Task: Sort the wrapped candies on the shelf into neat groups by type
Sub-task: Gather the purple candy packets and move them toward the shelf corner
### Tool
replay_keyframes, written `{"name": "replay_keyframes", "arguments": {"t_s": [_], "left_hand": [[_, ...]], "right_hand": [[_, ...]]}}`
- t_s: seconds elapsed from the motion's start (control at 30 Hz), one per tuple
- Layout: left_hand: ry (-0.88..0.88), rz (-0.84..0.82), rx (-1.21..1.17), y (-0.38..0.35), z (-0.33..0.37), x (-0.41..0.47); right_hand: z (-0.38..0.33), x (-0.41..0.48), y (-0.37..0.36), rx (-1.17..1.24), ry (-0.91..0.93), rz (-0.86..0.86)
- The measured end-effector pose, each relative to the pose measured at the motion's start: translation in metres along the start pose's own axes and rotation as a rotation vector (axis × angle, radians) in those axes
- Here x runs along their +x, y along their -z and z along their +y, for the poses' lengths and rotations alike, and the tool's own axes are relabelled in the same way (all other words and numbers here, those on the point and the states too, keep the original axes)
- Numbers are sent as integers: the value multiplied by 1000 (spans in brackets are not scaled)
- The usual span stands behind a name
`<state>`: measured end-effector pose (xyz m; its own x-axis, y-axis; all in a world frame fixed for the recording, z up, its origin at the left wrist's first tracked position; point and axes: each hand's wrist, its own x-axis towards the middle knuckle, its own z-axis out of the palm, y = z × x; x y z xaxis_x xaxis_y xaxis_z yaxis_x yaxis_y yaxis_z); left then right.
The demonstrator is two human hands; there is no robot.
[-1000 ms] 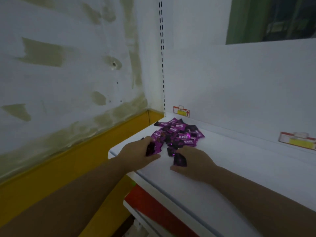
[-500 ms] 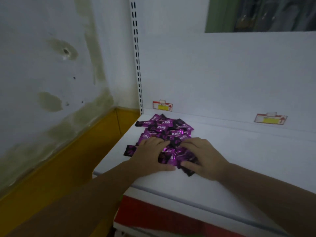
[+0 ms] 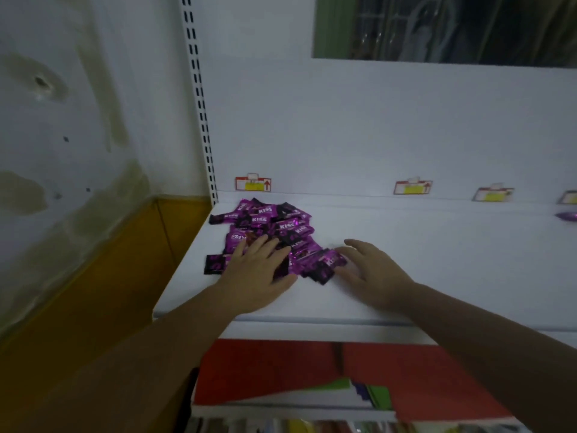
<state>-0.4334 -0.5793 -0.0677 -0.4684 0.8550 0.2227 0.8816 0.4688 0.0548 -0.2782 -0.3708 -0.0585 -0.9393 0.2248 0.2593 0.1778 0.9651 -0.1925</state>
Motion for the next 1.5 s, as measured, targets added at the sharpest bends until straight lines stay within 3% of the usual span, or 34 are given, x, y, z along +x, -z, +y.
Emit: {"name": "replay_keyframes", "arguments": {"t_s": [0.17, 0.33, 0.57, 0.9, 1.37, 1.5], "left_hand": [[-45, -41, -22, 21, 27, 17], [-120, -31, 6, 31, 89, 53], [-125, -120, -116, 13, 252, 106], [-292, -154, -160, -22, 461, 146], [-423, -116, -285, -82, 573, 316], [-417, -119, -337, -96, 589, 368]], "right_hand": [[12, -23, 18, -179, 96, -46], [46, -67, 46, -296, 77, -111], [131, -182, 110, -317, -37, -148], [264, -304, 172, -253, -257, -75], [456, -310, 211, -265, -297, 11], [508, -291, 241, -275, -313, 188]]}}
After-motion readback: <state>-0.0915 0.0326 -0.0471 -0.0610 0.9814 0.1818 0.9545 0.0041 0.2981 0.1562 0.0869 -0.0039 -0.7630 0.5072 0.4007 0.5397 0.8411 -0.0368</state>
